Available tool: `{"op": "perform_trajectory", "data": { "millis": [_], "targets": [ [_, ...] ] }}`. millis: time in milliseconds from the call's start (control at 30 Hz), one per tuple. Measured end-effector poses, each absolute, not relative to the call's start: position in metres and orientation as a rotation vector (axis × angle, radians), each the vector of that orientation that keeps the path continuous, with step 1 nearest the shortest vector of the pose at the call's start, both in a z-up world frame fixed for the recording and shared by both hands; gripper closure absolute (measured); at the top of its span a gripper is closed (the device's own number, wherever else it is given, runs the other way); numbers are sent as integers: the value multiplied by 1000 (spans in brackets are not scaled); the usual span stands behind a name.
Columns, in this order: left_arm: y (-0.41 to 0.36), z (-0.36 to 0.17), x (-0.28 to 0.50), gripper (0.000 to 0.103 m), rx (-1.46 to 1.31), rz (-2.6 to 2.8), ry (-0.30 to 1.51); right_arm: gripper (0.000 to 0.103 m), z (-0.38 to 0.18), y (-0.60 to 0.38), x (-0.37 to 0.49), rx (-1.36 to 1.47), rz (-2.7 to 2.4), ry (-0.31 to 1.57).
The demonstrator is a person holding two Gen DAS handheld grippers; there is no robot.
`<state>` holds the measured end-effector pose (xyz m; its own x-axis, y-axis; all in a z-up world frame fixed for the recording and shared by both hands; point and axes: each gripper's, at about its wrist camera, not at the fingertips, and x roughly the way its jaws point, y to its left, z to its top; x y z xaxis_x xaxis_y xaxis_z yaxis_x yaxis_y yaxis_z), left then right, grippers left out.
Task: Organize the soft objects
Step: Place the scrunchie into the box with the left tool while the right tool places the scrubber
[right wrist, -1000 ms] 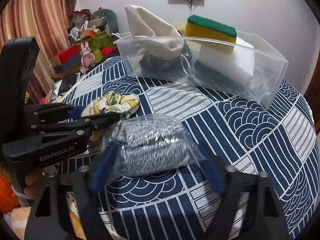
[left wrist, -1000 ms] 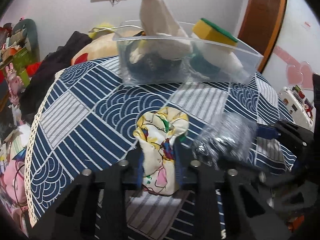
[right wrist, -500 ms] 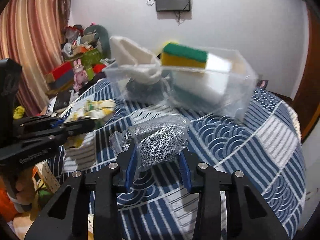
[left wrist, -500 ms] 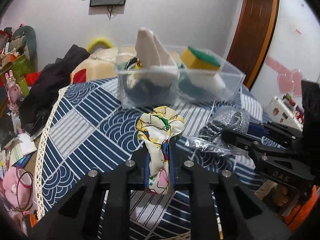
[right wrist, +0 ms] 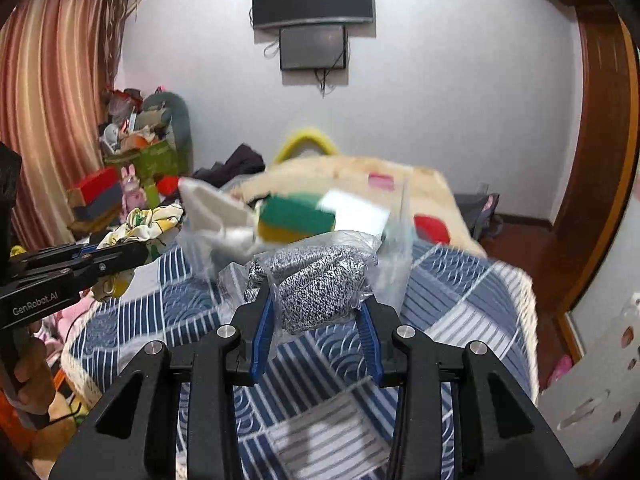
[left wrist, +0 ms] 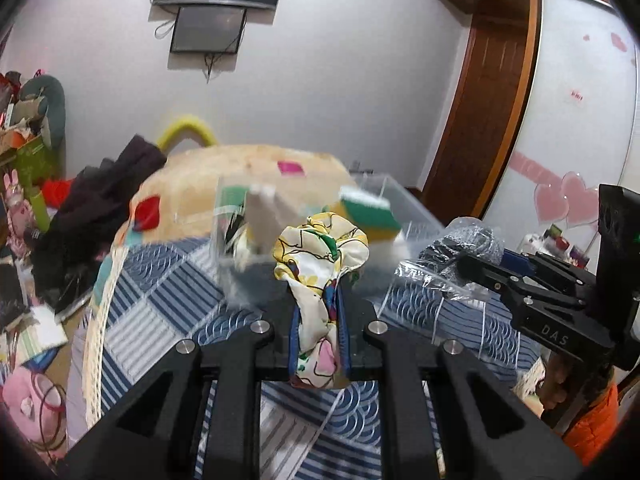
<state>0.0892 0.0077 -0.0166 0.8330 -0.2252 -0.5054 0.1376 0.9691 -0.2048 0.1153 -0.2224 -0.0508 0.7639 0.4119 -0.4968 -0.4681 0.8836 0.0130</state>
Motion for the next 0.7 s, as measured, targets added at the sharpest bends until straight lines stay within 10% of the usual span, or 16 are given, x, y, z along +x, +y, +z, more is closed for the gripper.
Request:
{"op": "perform_trajectory", "data": {
  "millis": [700],
  "targets": [
    [5,-12,186,88,-123,-217,574,68,-28,-192,187,-115,461,438]
  ]
}}
